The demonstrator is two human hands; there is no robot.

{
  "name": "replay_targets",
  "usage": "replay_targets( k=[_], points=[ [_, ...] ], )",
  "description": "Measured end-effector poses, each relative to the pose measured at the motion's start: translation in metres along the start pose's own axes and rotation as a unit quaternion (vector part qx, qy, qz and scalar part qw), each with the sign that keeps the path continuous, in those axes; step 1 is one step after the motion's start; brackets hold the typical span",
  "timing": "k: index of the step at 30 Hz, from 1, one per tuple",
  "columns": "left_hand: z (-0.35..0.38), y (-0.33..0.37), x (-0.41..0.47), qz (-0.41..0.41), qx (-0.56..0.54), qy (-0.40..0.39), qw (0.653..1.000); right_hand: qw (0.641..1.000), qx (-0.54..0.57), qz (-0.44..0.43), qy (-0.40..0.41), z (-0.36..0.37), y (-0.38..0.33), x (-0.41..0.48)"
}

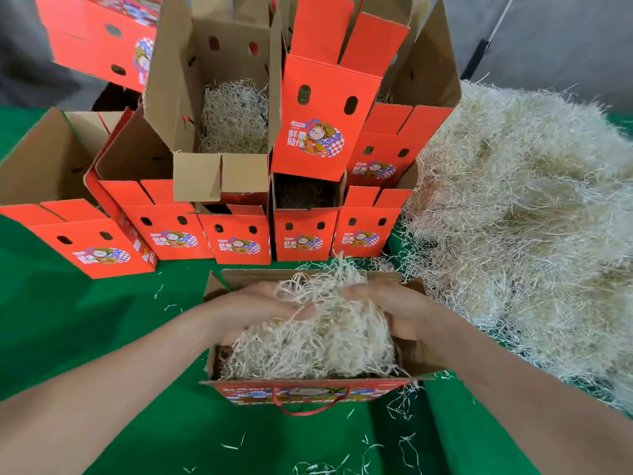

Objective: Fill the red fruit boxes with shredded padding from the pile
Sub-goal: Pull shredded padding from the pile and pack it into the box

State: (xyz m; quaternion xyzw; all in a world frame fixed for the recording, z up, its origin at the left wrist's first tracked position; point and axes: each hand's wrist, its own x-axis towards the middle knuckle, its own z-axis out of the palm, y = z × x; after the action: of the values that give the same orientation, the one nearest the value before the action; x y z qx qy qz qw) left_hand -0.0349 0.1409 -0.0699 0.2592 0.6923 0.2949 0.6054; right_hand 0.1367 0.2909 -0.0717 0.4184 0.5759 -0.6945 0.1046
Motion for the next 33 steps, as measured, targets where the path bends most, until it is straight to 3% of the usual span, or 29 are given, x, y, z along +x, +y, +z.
replay_targets(
  k=[2, 6, 10, 13, 15, 19, 24, 28, 30, 33],
  points=[
    [0.016, 0.002, 0.01, -0.018, 0.04, -0.027, 0.999, 0.998, 0.042, -0.002, -0.046, 0.01, -0.007, 0.001],
    [0.005, -0.009, 0.022, 0.002, 0.034, 0.053, 0.998, 0.993, 0.012, -0.023, -0.115, -0.005, -0.002, -0.009],
    [-0.018, -0.013, 0.014, -0.048, -0.041, 0.054, 0.997, 0.998, -0.024, -0.036, -0.045, -0.024, 0.014, -0.019],
    [-0.006, -0.007, 0.011, -0.063, -0.038, 0.036, 0.997, 0.997, -0.028, -0.03, -0.068, -0.009, 0.016, -0.012],
    [0.008, -0.005, 0.017, -0.059, -0.022, 0.038, 0.997, 0.995, -0.083, -0.025, -0.055, 0.007, 0.016, -0.004],
    [0.006, -0.003, 0.018, -0.056, 0.037, 0.086, 0.994, 0.961, -0.264, -0.022, 0.083, -0.004, 0.016, 0.002],
    [-0.018, -0.019, 0.017, -0.074, 0.007, 0.122, 0.99, 0.945, -0.308, -0.028, 0.106, -0.028, 0.02, -0.003],
    [0.0, -0.009, 0.02, -0.075, -0.021, 0.078, 0.994, 0.991, -0.12, -0.019, -0.058, -0.017, 0.01, -0.009],
    [0.017, 0.0, 0.022, -0.072, -0.029, 0.024, 0.997, 0.986, -0.146, 0.006, -0.083, 0.004, 0.008, -0.006],
    [0.025, 0.003, 0.026, -0.091, -0.013, -0.016, 0.996, 0.973, -0.225, 0.022, -0.05, 0.019, 0.014, 0.01]
  ],
)
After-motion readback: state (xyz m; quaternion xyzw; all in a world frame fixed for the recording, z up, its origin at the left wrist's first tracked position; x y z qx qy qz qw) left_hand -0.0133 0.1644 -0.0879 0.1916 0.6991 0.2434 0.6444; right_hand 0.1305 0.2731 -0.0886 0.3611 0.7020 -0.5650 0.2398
